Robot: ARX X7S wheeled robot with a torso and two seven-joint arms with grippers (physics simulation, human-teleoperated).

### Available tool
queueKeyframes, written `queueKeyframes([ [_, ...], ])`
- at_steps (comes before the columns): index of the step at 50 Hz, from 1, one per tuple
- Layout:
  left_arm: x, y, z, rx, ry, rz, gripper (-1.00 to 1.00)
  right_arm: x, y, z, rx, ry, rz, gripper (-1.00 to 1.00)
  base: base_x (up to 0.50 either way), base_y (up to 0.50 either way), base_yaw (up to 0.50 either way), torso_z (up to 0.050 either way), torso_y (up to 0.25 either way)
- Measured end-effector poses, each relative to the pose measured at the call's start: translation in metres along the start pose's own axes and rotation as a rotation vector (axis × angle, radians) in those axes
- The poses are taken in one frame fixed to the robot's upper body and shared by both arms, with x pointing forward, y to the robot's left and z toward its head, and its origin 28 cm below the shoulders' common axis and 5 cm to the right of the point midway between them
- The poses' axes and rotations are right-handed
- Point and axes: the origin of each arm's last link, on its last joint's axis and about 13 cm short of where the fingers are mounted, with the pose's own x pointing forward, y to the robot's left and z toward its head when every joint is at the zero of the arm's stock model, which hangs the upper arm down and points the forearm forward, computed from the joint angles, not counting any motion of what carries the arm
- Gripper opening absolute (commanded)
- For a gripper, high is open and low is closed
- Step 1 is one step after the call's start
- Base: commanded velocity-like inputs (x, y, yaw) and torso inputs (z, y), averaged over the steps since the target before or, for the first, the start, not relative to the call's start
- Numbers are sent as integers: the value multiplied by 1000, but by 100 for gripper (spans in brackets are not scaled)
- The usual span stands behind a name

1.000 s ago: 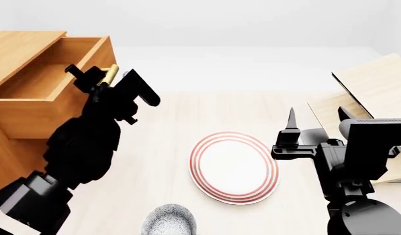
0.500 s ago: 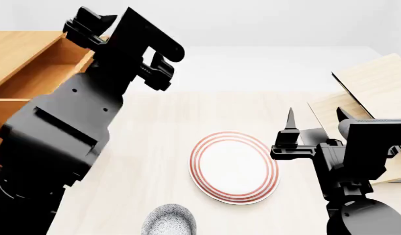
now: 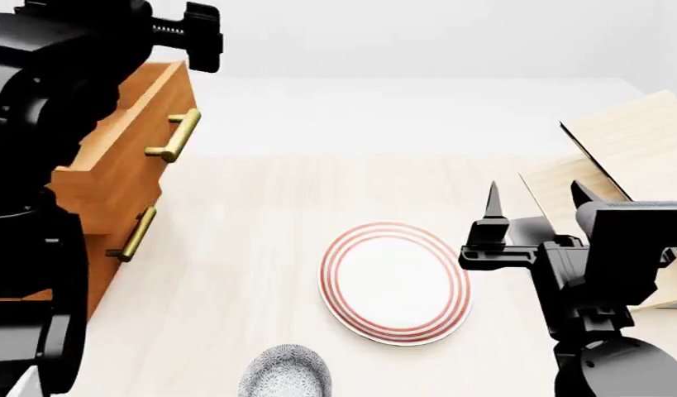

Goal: Open the top drawer of the cabinet and put the bowl in it.

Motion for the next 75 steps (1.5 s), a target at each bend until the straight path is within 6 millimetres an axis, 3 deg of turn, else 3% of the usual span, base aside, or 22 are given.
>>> queueKeyframes([
  [26,29,20,-24,-92,248,55,100,0,0,-1,-1,1,1,100,0,0,0,0,0],
  [57,44,24,-52,-96,401,93,100,2,0,-5,1,13,-3,100,0,0,0,0,0],
  [75,42,15,-64,-84,421,60,100,2,1,-5,2,16,-3,100,0,0,0,0,0],
])
